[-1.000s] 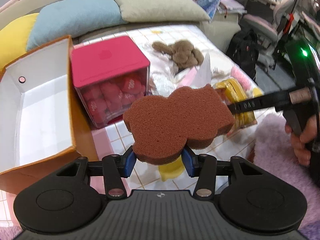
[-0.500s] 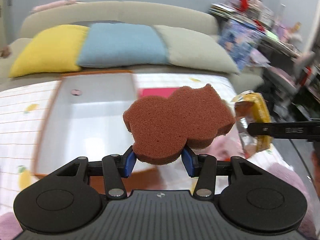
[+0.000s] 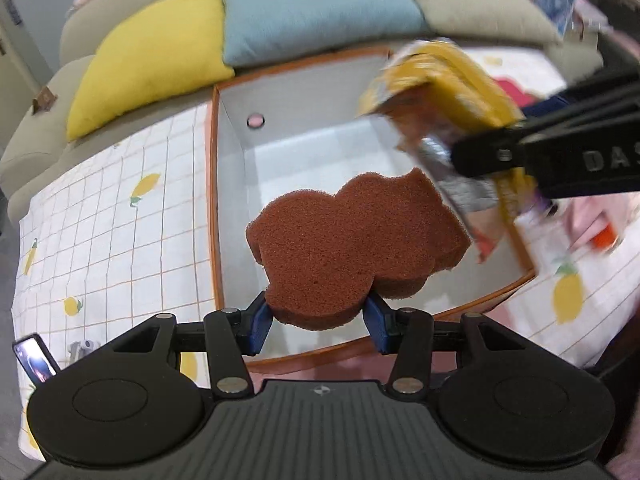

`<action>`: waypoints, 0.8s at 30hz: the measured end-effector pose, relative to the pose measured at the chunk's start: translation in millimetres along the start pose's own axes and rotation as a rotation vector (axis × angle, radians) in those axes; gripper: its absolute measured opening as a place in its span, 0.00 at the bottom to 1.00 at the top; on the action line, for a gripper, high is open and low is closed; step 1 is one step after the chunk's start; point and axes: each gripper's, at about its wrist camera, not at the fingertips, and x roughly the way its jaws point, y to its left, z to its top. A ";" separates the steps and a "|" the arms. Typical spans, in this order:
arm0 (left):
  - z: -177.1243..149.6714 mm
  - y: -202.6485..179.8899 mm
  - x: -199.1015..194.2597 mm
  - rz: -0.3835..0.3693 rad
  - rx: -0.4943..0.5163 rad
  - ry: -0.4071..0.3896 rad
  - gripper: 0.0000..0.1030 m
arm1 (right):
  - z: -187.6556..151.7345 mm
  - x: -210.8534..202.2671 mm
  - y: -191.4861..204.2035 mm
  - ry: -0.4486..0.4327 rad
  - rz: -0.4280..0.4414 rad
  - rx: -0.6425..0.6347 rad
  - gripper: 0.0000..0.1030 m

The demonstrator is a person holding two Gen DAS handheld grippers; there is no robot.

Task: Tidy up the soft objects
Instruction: 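Carry sponge and snack bag into the orange box and open both tools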

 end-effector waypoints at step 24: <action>7.0 19.4 47.3 -0.004 0.082 0.110 0.70 | -6.2 112.9 35.5 0.384 -0.117 -0.194 0.40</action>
